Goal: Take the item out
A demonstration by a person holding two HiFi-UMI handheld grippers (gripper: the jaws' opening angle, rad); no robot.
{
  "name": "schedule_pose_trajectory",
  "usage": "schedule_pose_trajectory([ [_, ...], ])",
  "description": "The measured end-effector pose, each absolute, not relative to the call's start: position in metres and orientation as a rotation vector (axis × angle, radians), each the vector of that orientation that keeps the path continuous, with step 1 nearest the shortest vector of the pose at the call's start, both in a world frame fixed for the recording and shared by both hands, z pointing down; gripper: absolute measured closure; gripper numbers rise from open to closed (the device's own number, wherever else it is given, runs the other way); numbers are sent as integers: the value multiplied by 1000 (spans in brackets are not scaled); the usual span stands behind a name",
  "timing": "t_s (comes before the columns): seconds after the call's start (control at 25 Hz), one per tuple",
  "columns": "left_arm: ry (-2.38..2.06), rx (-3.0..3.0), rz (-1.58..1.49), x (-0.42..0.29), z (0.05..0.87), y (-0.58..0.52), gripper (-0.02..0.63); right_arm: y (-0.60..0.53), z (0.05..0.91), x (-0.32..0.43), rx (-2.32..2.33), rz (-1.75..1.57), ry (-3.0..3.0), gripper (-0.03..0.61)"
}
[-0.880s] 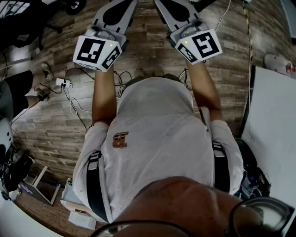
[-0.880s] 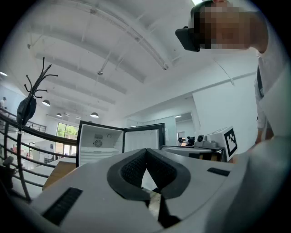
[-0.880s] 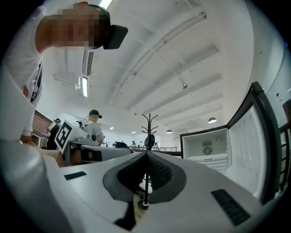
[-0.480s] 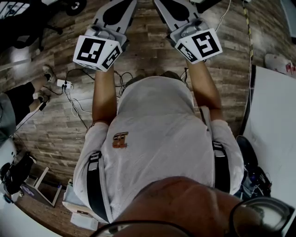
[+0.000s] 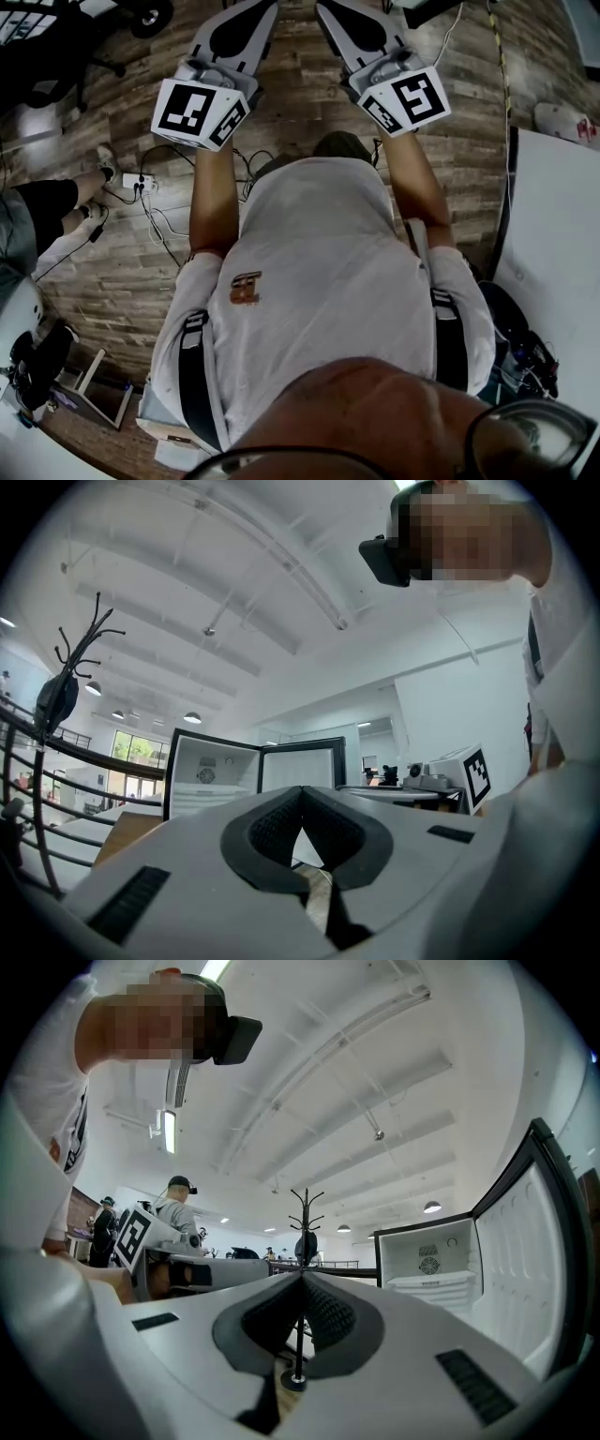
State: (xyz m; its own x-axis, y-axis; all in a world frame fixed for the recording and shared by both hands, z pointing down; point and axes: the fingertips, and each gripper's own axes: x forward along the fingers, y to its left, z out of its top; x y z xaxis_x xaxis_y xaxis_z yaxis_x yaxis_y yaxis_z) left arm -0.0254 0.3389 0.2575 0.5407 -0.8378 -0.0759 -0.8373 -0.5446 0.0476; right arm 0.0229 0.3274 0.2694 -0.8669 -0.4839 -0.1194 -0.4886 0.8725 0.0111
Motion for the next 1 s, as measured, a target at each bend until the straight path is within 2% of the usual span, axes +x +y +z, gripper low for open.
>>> schedule_pose_trajectory([
  [0.2,-1480,2764,-140,-21,260,372,595,359,274,31,-797,60,2925,545],
  [0.52,-1505,2778,-109,-51,259,345,595,326,277,7,-840,128,2946,545],
  [1.0,-1542,2775,-94,-95,277,221,595,199,299,-41,-860,180,2976,545],
])
